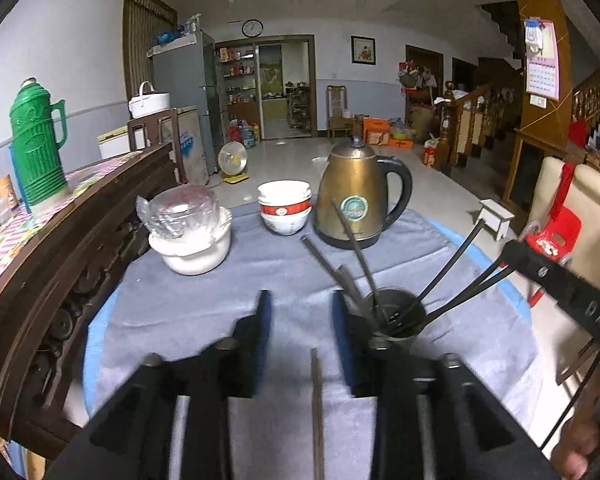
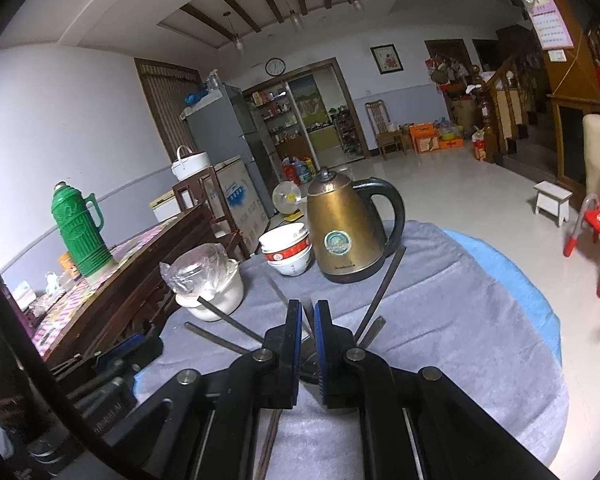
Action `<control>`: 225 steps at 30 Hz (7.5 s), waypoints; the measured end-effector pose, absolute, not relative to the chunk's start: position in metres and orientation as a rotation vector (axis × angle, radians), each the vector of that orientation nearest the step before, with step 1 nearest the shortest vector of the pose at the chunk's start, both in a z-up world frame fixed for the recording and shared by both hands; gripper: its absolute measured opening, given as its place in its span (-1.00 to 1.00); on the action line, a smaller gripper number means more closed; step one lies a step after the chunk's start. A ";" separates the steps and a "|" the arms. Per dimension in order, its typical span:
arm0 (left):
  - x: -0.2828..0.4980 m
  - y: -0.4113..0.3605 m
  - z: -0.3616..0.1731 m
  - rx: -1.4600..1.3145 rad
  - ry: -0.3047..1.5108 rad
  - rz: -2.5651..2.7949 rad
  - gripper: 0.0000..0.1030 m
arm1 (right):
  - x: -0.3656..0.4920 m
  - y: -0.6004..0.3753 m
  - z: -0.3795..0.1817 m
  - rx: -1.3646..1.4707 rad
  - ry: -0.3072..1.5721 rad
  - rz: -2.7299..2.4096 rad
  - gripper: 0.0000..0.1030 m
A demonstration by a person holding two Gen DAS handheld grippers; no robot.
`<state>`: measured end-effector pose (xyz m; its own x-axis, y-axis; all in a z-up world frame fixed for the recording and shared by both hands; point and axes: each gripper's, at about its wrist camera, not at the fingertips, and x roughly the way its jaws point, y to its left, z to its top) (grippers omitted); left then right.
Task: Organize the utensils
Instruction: 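Move both open tools down to the last chopsticks on the cloth, then close the left tool on one chopstick while the right tool grasps the other, then lift both chopsticks and lower them upright into the grey cup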
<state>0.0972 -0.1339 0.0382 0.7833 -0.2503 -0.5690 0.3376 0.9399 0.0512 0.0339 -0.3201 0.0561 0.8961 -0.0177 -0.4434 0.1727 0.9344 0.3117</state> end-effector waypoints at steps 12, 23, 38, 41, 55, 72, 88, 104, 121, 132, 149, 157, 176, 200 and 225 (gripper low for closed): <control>0.093 -0.104 0.013 0.200 0.638 -0.230 0.14 | 0.010 -0.312 0.049 0.345 0.459 -0.031 -0.75; 0.105 -0.087 -0.019 0.194 0.738 -0.224 0.18 | -0.001 -0.303 0.010 0.326 0.547 -0.008 -0.65; 0.126 -0.093 -0.112 0.119 1.094 -0.454 0.18 | 0.003 -0.302 -0.055 0.328 0.707 -0.022 -0.64; 0.126 -0.101 -0.126 0.135 1.129 -0.453 0.18 | 0.003 -0.308 -0.060 0.353 0.717 -0.024 -0.64; 0.134 -0.110 -0.151 0.158 1.174 -0.423 0.18 | 0.009 -0.308 -0.073 0.394 0.752 -0.007 -0.64; 0.126 -0.092 -0.155 0.147 1.153 -0.419 0.18 | 0.011 -0.311 -0.079 0.412 0.774 -0.017 -0.64; 0.099 -0.038 -0.150 0.021 1.168 -0.465 0.18 | 0.048 -0.265 -0.098 0.373 0.909 0.104 -0.64; 0.098 -0.020 -0.142 0.016 1.157 -0.396 0.18 | 0.117 -0.212 -0.151 0.269 1.094 0.058 -0.66; 0.136 -0.057 -0.138 0.071 1.170 -0.414 0.18 | 0.058 -0.257 -0.147 0.212 1.114 0.125 -0.79; 0.198 -0.087 -0.139 0.085 1.210 -0.363 0.18 | 0.084 -0.284 -0.132 0.373 1.072 0.017 0.01; 0.220 -0.093 -0.153 0.033 1.243 -0.335 -0.85 | 0.121 -0.268 -0.141 0.191 1.111 -0.101 -0.88; 0.192 -0.074 -0.113 -0.011 1.129 -0.338 -0.90 | 0.092 -0.262 -0.092 0.198 0.951 -0.003 -0.89; 0.111 -0.056 0.033 -0.062 0.744 -0.457 -0.90 | 0.011 -0.268 0.038 0.244 0.454 0.070 -0.89; 0.099 -0.100 0.122 -0.078 0.506 -0.550 -0.90 | 0.023 -0.309 0.109 0.257 0.082 -0.074 -0.89; 0.142 -0.149 0.083 -0.125 0.440 -0.500 -0.90 | 0.087 -0.340 0.085 0.339 0.011 -0.353 -0.88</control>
